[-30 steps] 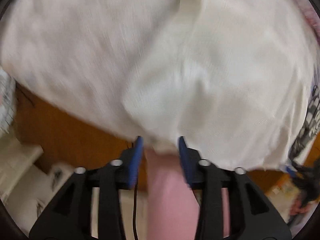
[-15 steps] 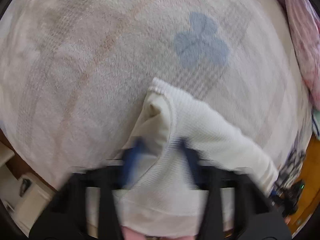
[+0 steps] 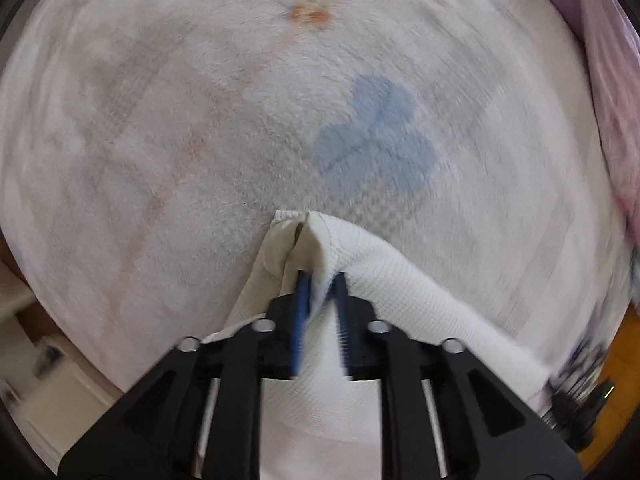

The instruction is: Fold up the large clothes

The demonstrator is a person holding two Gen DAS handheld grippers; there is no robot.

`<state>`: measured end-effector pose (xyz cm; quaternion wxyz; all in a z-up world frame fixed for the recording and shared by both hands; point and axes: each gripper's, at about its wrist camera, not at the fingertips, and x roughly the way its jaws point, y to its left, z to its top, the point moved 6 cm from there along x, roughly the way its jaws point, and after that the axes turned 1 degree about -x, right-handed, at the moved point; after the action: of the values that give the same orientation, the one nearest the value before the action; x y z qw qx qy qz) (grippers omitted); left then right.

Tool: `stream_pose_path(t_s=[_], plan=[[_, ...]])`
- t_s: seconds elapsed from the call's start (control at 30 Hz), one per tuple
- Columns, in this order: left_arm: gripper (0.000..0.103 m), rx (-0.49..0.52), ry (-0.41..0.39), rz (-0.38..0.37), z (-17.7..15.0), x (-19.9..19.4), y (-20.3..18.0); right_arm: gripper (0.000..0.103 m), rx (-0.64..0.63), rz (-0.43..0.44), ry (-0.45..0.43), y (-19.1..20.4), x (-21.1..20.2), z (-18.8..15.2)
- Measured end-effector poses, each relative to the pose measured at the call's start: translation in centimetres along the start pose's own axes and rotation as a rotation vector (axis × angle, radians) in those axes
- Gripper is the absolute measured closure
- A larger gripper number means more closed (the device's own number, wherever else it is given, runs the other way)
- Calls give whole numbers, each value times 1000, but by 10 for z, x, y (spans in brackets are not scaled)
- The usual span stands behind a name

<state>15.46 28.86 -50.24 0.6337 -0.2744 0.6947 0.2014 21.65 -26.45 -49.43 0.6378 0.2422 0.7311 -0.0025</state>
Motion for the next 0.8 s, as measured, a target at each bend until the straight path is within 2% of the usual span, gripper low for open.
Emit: stream_pose_path(t_s=[0.03,0.07,0.13,0.2,0.3,0.4,0.47,0.5,0.53,0.57,0.6,0.63,0.67,0.7,0.73,0.77,0.8], plan=[[57,37,-6,2,-5,-10,2,79,12,12,-3,-1,-11,-5],[46,49,-20,2,-8,-17,5,57,3,11,-19,1,-20,-9],[41,61,-42,14,-24,-36,23,27,-40,-61,-82,-7,-49,-30],[38,36,-28,31,-44,-46,50,26,-56,-130,-104,-21,-68,-62],[38,-79,62,31,-79,-35,100,26,35,-130,-37,-51,-66,-112],[38,-214,191,-8,-119,-3,134,26,183,-68,83,-85,-38,-171],[38,-308,210,-66,-133,12,146,26,276,-50,116,-101,-20,-194],[40,-365,200,-105,-137,19,151,26,328,-15,123,-106,-11,-204],[46,-408,186,-139,-138,22,154,33,360,17,121,-108,-8,-210],[70,-451,173,-186,-137,25,154,50,392,74,112,-105,-1,-214],[99,-476,169,-234,-136,27,151,59,399,154,97,-97,5,-213],[100,-479,166,-246,-134,26,146,77,391,199,75,-91,8,-210],[100,-444,158,-216,-132,24,138,83,364,185,53,-87,12,-207],[100,-401,154,-198,-131,23,132,84,331,120,61,-84,20,-205],[101,-343,153,-175,-131,21,123,92,328,101,70,-81,27,-205],[101,-290,152,-140,-133,19,116,100,347,131,76,-76,33,-205],[101,-219,146,-89,-136,14,109,100,371,204,86,-67,34,-208]])
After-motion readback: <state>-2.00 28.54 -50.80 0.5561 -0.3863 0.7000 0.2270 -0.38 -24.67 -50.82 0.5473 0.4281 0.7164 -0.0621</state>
